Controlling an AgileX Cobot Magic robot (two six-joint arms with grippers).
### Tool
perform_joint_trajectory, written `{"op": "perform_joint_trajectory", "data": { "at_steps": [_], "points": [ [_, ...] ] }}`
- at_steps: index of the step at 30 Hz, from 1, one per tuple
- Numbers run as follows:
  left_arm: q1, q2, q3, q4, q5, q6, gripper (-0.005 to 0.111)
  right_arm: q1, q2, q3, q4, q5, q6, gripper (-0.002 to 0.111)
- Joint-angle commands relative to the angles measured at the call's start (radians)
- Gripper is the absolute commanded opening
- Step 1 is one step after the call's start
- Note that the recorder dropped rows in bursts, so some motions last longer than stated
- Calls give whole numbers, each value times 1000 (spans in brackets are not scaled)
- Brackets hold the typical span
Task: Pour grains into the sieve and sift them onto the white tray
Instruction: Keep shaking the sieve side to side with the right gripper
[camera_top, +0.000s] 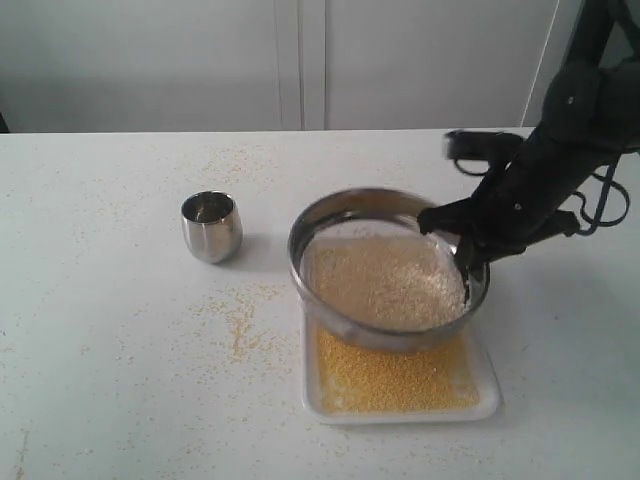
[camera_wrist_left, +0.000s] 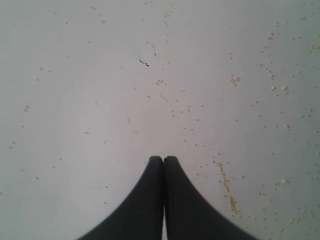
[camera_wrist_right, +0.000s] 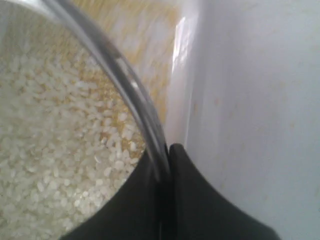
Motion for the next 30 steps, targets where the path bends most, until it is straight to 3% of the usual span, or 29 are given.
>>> {"op": "perform_joint_trajectory", "data": {
  "at_steps": [1, 2, 3, 5, 6, 11, 12, 14, 15, 16, 18, 19, 20, 21, 24, 25, 26, 29, 30],
  "points": [
    [3, -8, 7, -6, 10, -1, 0, 42, -20, -17, 111, 175, -533, 0],
    [3, -8, 7, -6, 10, -1, 0, 42, -22, -17, 58, 167, -483, 0],
    [3, -8, 7, -6, 10, -1, 0, 31, -22, -17, -30, 109, -323, 0],
    [3, -8, 7, -6, 10, -1, 0, -4, -22, -14, -171, -2, 188, 0],
    [3, -8, 7, -6, 10, -1, 0, -6, -23, -8, -175, -20, 267, 0],
    [3, -8, 7, -6, 10, -1, 0, 64, -23, -2, -35, 148, -425, 0],
    [3, -8, 7, -6, 10, -1, 0, 62, -26, -2, -96, 115, -327, 0],
    [3, -8, 7, -6, 10, -1, 0, 24, -33, 0, -224, -10, 162, 0],
    [3, -8, 7, -6, 10, -1, 0, 19, -38, 3, -231, -30, 281, 0],
    [3, -8, 7, -6, 10, -1, 0, 22, -37, 4, -180, -39, 238, 0],
    [3, -8, 7, -6, 10, -1, 0, 55, -35, 2, -42, 21, -91, 0],
    [3, -8, 7, -6, 10, -1, 0, 77, -33, -3, 25, 118, -371, 0],
    [3, -8, 7, -6, 10, -1, 0, 84, -33, -3, 25, 153, -487, 0],
    [3, -8, 7, -6, 10, -1, 0, 83, -33, -3, -23, 126, -442, 0],
    [3, -8, 7, -6, 10, -1, 0, 30, -35, -1, -243, -42, 280, 0],
    [3, -8, 7, -6, 10, -1, 0, 26, -35, 1, -223, -49, 345, 0],
    [3, -8, 7, -6, 10, -1, 0, 38, -30, 1, -162, -39, 229, 0],
    [3, -8, 7, -6, 10, -1, 0, 85, -24, -1, 43, 121, -433, 0],
    [3, -8, 7, -6, 10, -1, 0, 86, -24, -1, 28, 125, -430, 0]
  ]
}}
